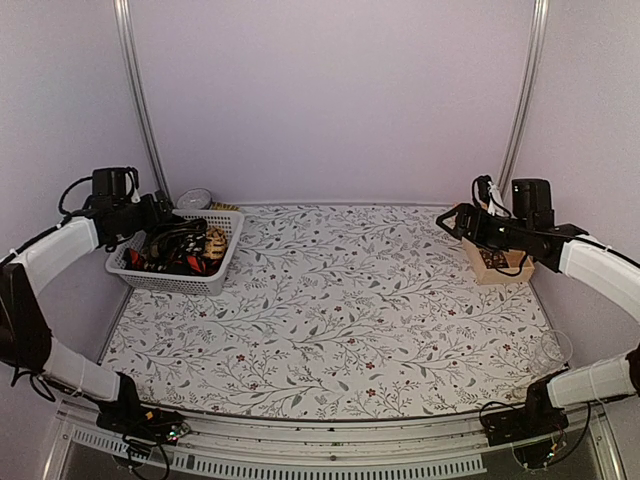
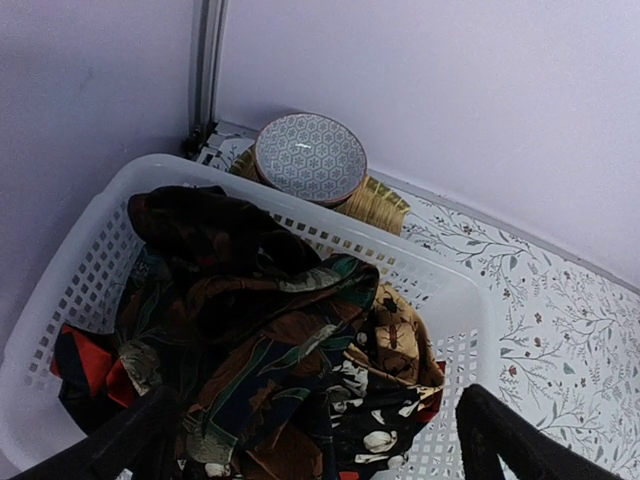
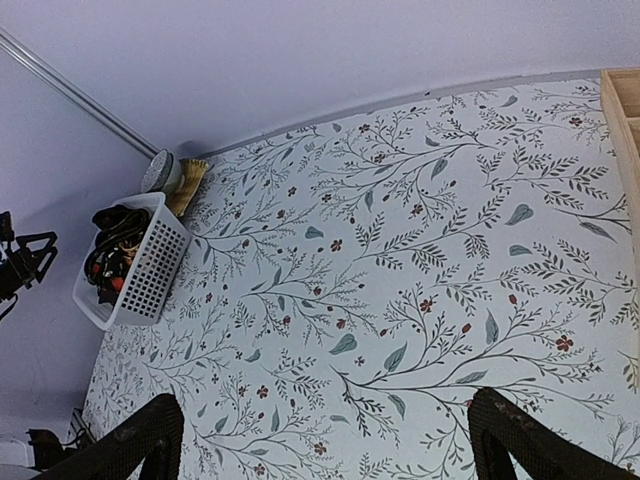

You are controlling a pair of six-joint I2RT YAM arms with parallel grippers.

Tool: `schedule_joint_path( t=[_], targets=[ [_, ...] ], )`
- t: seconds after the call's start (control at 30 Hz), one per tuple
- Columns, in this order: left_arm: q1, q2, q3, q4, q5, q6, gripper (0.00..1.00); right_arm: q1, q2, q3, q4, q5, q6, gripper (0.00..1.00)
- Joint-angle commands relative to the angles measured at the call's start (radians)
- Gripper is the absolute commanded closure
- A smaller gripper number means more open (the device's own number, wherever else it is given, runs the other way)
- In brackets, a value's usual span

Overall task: Roll the ties
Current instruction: Pick up the tie from the bin.

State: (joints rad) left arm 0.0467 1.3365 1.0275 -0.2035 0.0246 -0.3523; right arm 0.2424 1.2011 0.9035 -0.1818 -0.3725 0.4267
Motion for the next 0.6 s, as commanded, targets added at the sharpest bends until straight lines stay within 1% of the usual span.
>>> schedule_joint_path(
  t=[0.0,0.07,0.13,0.2,0.27,0.33,0.4,0.57],
  targets=[
    [0.002,0.012,-0.027,-0.024,-0.09,0.024,0.07,0.009,0.035,-0.007,0.035,-0.001,-0.018,0.0],
    [0.007,0.036,-0.024,-0.027,-0.093,0.028,0.14,0.009,0.038,-0.008,0.039,-0.006,-0.015,0.0],
    [0.007,0.053,-0.013,-0.039,-0.076,0.029,0.17,0.01,0.042,-0.008,0.039,-0.012,-0.013,0.0],
    [0.007,0.058,-0.014,-0.058,-0.069,0.021,0.17,0.011,0.043,-0.007,0.035,-0.013,-0.013,0.0],
    [0.008,0.049,-0.039,-0.073,-0.068,0.002,0.22,0.011,0.042,-0.01,0.035,-0.011,-0.013,0.0],
    [0.008,0.031,-0.089,-0.046,-0.066,-0.015,0.24,0.012,0.041,-0.012,0.036,-0.009,-0.014,0.0],
    [0.009,0.024,-0.123,-0.028,-0.056,-0.024,0.3,0.012,0.044,-0.014,0.039,-0.008,-0.011,0.0],
    [0.009,0.037,-0.134,-0.031,-0.057,-0.009,0.32,0.014,0.064,-0.011,0.043,-0.022,-0.004,0.0]
  ],
)
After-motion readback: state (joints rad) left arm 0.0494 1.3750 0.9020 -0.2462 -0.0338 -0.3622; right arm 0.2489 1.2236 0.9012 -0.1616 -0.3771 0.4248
